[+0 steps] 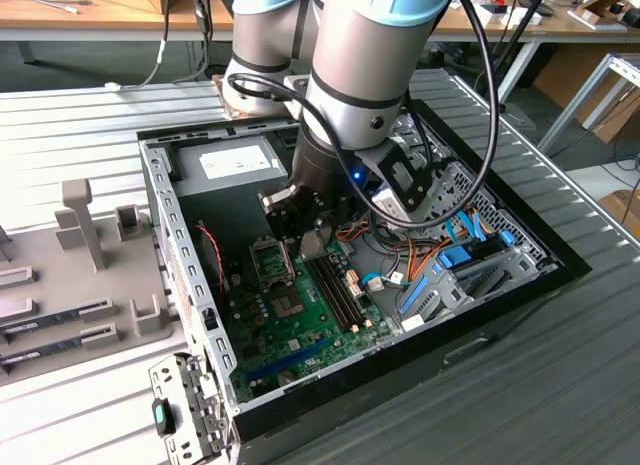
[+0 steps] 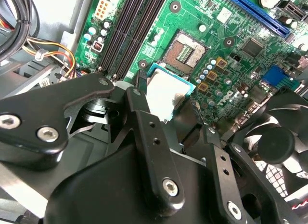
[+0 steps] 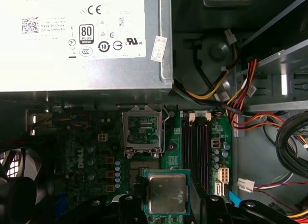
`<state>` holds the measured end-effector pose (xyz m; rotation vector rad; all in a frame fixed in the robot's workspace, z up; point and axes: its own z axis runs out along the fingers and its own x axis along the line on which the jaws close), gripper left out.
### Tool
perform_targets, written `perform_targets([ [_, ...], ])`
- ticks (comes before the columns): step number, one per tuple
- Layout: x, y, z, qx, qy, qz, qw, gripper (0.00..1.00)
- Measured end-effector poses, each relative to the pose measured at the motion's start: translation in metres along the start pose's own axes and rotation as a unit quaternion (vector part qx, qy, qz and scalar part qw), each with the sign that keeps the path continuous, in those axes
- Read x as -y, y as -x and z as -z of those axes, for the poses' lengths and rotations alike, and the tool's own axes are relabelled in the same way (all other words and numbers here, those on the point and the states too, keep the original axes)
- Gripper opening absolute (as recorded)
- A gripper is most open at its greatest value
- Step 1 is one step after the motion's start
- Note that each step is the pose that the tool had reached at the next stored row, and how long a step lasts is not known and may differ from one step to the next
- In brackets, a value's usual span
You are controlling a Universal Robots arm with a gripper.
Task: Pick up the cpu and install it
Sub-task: 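Place the cpu into insertion slot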
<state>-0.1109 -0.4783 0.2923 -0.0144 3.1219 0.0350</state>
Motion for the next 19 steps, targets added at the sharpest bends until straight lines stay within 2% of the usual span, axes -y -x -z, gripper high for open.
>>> perform_targets([
  [19,0.0036,-0.0001,-0.0033,0.0,0.0,0.0,1.0,0.47],
])
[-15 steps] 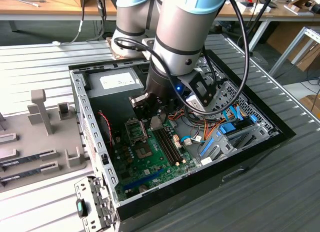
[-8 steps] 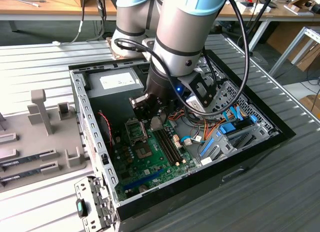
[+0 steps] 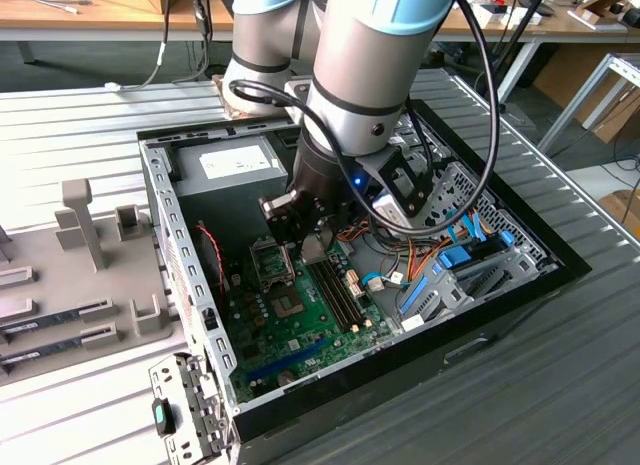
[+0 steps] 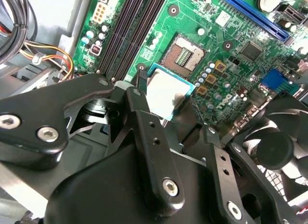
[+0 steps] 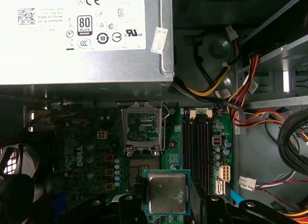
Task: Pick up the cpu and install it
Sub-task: 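Place the cpu into insertion slot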
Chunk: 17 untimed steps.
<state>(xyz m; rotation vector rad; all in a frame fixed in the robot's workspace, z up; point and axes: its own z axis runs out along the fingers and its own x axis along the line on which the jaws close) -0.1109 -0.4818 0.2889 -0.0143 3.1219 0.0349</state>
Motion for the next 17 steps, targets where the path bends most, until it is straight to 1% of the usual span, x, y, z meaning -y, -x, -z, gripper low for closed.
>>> perform_targets([
  [12,0.0015,-0.0001,-0.0023,0.0,0.0,0.0,1.0,0.47],
  [14,0.0029,-0.0001,-0.0045,0.0,-0.0001,0.0,1.0,0.47],
  [17,0.0032,-0.0002,-0.0052,0.0,0.0,0.0,1.0,0.47],
])
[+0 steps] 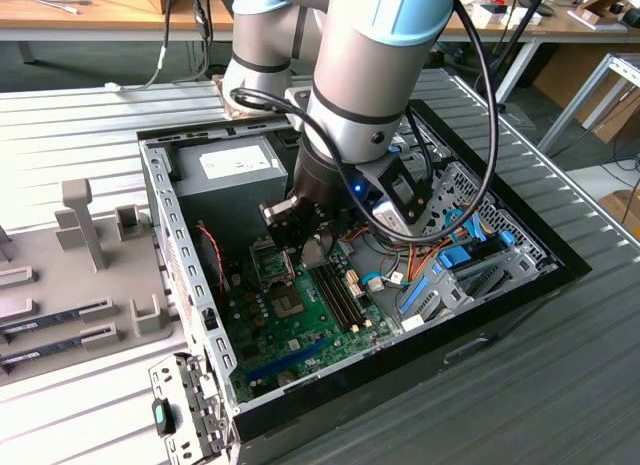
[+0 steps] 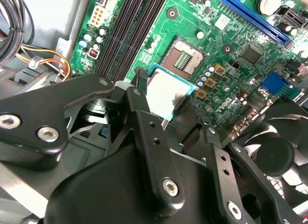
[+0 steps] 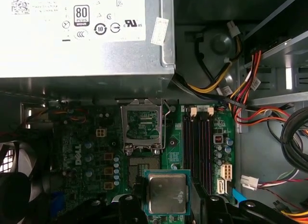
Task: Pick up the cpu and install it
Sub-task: 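Place the cpu into insertion slot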
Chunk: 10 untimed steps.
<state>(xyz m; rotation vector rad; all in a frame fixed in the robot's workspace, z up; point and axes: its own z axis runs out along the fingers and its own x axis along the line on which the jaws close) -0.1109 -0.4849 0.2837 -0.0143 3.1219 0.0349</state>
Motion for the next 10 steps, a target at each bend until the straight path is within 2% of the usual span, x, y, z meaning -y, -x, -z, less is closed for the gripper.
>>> perform_targets([
  [10,0.0011,-0.0001,-0.0034,0.0,0.0,0.0,1.0,0.47],
])
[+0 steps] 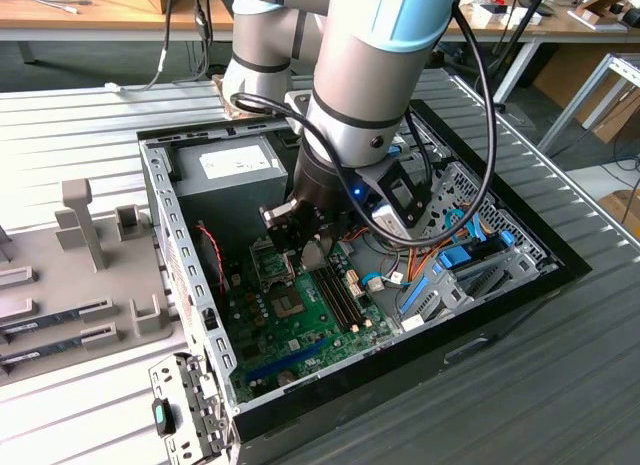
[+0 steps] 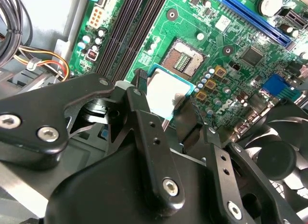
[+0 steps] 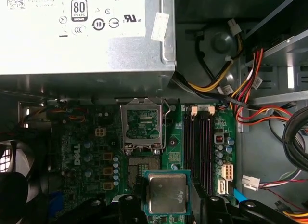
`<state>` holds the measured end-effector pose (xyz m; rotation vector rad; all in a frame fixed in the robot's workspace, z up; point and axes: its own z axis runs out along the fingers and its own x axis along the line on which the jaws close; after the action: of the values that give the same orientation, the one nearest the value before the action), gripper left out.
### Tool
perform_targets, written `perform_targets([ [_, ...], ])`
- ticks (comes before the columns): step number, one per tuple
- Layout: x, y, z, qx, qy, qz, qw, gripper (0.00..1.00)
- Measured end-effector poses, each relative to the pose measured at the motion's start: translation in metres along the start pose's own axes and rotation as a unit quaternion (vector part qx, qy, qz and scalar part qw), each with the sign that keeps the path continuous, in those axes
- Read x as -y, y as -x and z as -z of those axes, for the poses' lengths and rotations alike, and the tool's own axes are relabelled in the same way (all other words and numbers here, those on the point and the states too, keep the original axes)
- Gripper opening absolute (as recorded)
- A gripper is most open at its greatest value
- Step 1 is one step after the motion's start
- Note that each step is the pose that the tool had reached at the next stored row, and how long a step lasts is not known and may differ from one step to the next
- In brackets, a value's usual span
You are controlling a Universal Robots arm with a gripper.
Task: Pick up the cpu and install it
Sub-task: 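Place the cpu into insertion slot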
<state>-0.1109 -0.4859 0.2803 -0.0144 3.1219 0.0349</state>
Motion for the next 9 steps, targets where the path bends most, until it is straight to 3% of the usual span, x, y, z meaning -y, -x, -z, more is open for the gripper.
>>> perform_targets([
  [9,0.0007,-0.0001,-0.0019,0.0,0.0,0.0,1.0,0.47],
])
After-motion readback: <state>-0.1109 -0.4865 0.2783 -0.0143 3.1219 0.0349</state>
